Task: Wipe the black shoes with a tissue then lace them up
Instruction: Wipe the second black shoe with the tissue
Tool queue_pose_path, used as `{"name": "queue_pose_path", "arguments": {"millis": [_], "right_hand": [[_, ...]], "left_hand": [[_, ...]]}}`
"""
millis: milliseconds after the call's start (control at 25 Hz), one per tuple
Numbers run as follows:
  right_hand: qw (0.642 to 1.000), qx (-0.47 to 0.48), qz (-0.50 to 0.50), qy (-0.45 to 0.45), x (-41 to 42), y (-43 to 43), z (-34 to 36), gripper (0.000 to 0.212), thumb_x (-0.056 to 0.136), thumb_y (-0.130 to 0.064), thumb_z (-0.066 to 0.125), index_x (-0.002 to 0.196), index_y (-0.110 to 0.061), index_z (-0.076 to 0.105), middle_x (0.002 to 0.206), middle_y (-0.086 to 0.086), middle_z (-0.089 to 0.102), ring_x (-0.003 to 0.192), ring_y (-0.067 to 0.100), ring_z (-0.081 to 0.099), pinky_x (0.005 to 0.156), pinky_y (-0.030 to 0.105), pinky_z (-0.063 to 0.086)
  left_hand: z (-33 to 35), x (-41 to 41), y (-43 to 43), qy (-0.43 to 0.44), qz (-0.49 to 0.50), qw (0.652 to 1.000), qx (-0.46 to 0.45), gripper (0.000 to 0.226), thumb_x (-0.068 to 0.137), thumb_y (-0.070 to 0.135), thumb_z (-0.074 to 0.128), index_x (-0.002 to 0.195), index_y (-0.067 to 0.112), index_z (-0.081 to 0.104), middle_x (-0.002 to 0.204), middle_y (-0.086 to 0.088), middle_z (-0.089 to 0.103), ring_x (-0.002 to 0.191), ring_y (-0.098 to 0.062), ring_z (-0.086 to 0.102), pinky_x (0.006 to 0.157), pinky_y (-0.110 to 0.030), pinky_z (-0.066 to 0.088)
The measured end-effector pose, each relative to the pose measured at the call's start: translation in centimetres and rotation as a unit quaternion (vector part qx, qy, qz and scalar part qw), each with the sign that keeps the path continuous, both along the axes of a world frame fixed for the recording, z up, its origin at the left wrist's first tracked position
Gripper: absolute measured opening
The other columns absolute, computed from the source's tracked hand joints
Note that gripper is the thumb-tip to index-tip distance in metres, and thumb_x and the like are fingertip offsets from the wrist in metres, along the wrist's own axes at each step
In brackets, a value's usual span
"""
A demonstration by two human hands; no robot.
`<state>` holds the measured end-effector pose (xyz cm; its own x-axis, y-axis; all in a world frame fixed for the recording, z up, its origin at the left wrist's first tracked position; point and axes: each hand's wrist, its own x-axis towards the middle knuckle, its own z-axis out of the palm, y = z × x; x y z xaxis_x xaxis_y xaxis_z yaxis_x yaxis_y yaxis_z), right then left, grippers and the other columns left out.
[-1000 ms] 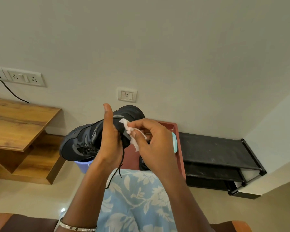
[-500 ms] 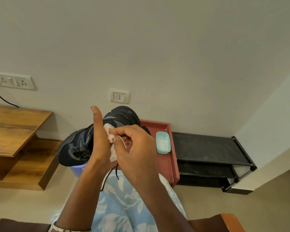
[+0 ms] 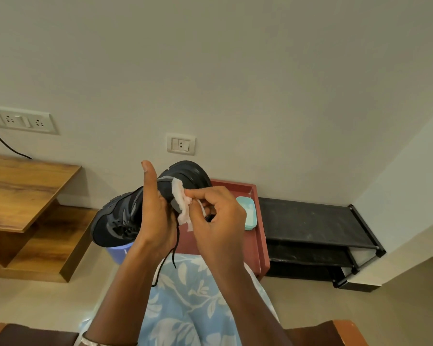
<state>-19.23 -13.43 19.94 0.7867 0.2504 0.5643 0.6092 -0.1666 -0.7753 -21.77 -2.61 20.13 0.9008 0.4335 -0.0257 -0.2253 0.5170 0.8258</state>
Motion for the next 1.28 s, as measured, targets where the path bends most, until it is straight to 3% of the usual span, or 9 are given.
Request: {"name": "queue_pose_path", "arguments": {"millis": [80,160,200,360,480,640,880,1120,1280], "right_hand": [[1.0,-0.003,-0.014,-0.02,0.1,0.8,0.5,0.018,0.091,-0.01,0.071,0.104,-0.021,0.077,0.099,-0.012,0.068,0.093,0.006,0.064,0.078,0.019,0.056],[0.999,-0.005,-0.025,-0.044,0.3,1.3,0.9,0.02,0.092,-0.008,0.069,0.105,-0.021,0.077,0.101,-0.007,0.069,0.096,0.009,0.064,0.081,0.024,0.057],[0.997,-0.001,-0.033,-0.063,0.3,1.3,0.8,0.021,0.092,-0.006,0.069,0.105,-0.02,0.077,0.101,-0.006,0.068,0.096,0.011,0.064,0.08,0.027,0.058],[0.99,0.042,-0.046,-0.125,-0.4,0.7,-1.6,0.017,0.092,-0.004,0.069,0.105,-0.009,0.078,0.104,0.002,0.07,0.099,0.012,0.065,0.081,0.025,0.058],[0.99,0.058,-0.057,-0.116,-1.1,0.0,-3.2,0.02,0.09,-0.005,0.072,0.109,-0.007,0.077,0.106,0.003,0.072,0.101,0.008,0.066,0.083,0.019,0.057],[0.991,0.061,-0.074,-0.089,-0.4,0.5,-2.0,0.025,0.086,0.004,0.074,0.106,-0.011,0.078,0.103,-0.005,0.07,0.096,0.006,0.067,0.077,0.018,0.057],[0.996,-0.003,0.022,-0.082,0.1,0.0,0.3,0.032,0.083,-0.013,0.072,0.114,-0.013,0.075,0.113,-0.005,0.069,0.107,0.01,0.063,0.083,0.026,0.058],[0.991,0.014,-0.035,-0.132,-1.1,0.1,-1.5,0.024,0.087,0.0,0.074,0.11,-0.006,0.076,0.105,0.001,0.074,0.101,0.012,0.068,0.082,0.03,0.059],[0.982,-0.011,-0.056,-0.182,0.5,1.0,0.8,0.027,0.087,0.007,0.069,0.107,-0.009,0.077,0.102,0.0,0.075,0.098,0.017,0.066,0.084,0.026,0.054]], "left_hand": [[0.3,-0.2,-0.5,-0.023,-0.016,0.999,0.03,0.09,0.067,0.086,0.056,0.076,-0.003,0.066,0.085,-0.023,0.064,0.081,-0.033,0.065,0.08,-0.044,0.052],[0.6,-0.5,-1.5,-0.017,-0.028,0.999,0.026,0.077,0.076,0.078,0.048,0.091,0.005,0.068,0.091,-0.02,0.066,0.096,-0.031,0.066,0.098,-0.045,0.049],[0.6,-0.6,-1.7,-0.02,-0.026,0.999,0.021,0.072,0.079,0.074,0.042,0.09,0.008,0.069,0.086,-0.015,0.069,0.094,-0.026,0.067,0.097,-0.041,0.051],[0.5,-0.5,-0.4,-0.05,-0.041,0.997,0.039,0.089,0.074,0.085,0.047,0.054,0.0,0.064,0.055,-0.017,0.055,0.058,-0.028,0.057,0.069,-0.038,0.049],[0.4,-0.7,0.1,-0.018,-0.049,0.997,-0.061,0.093,0.073,0.086,0.044,0.097,0.001,0.071,0.082,-0.018,0.059,0.078,-0.029,0.06,0.091,-0.044,0.049],[1.0,-1.2,-0.7,-0.018,-0.04,0.998,-0.049,0.087,0.076,0.084,0.045,0.101,0.002,0.062,0.117,-0.031,0.051,0.105,-0.041,0.05,0.098,-0.048,0.045],[0.8,-1.4,-0.1,-0.025,-0.016,0.994,-0.103,0.097,0.074,0.082,0.052,0.122,-0.001,0.065,0.124,-0.024,0.058,0.122,-0.037,0.056,0.116,-0.056,0.033],[1.2,-1.7,0.3,-0.003,0.008,0.994,-0.111,0.085,0.074,0.082,0.042,0.099,0.011,0.08,0.122,-0.022,0.068,0.117,-0.037,0.064,0.108,-0.052,0.045],[1.9,-1.6,-0.7,-0.027,-0.003,0.993,-0.113,0.083,0.08,0.073,0.044,0.116,0.001,0.068,0.108,-0.018,0.069,0.104,-0.028,0.067,0.101,-0.04,0.05]]}}
